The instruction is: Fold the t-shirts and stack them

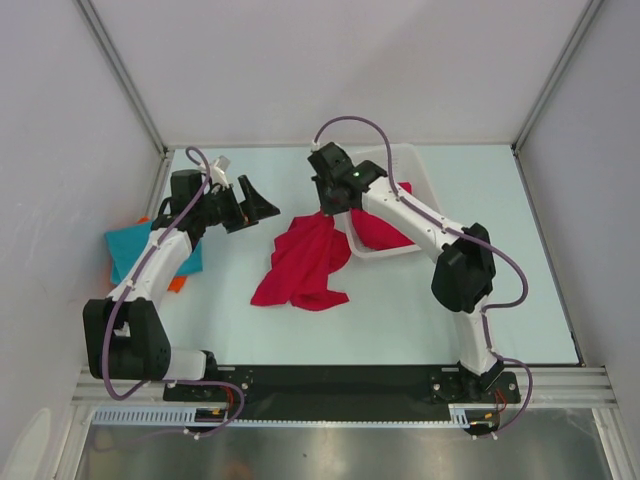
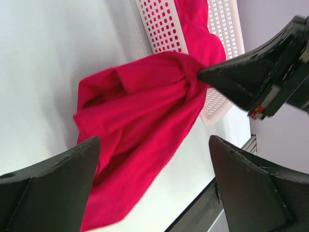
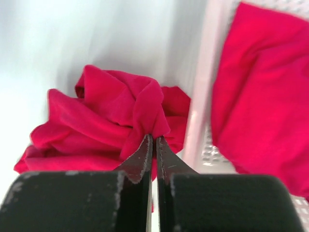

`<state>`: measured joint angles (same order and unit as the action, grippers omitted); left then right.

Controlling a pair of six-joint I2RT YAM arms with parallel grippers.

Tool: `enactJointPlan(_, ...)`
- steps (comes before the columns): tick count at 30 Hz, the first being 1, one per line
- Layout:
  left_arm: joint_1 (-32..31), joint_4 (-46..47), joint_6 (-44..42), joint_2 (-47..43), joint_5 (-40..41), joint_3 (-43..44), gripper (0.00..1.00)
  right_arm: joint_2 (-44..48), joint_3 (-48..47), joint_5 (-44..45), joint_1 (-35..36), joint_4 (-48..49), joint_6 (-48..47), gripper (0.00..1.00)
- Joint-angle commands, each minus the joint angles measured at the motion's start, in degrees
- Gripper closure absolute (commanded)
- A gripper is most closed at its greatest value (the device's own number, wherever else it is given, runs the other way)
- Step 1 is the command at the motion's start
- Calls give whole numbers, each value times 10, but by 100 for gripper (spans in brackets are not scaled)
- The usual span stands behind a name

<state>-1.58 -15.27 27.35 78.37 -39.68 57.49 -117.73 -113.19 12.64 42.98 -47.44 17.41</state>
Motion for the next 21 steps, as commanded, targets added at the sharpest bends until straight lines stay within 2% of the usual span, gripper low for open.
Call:
enactJointPlan(1,6,9,-9,-20,-13,2,0,-4,-78,12,-23,-20,-21,87)
enactJointPlan(4,6,10,-7,-16,-14,5,0,-38,-129,15,-25,-54,-37,58)
enactJointPlan(6,6,11,-6,-16,-15,8,0,-46,-142,28,-26,-59,-43,54)
enactJointPlan(7,6,10,-5,-16,-15,8,0,-45,-142,31,-26,-57,-45,47)
enactJointPlan(15,6,9,-3,-18,-14,8,0,-49,-115,35,-65,-50,-42,46)
enactJointPlan(21,6,9,-3,-18,-14,10,0,-58,-35,29,-84,-19,-34,47)
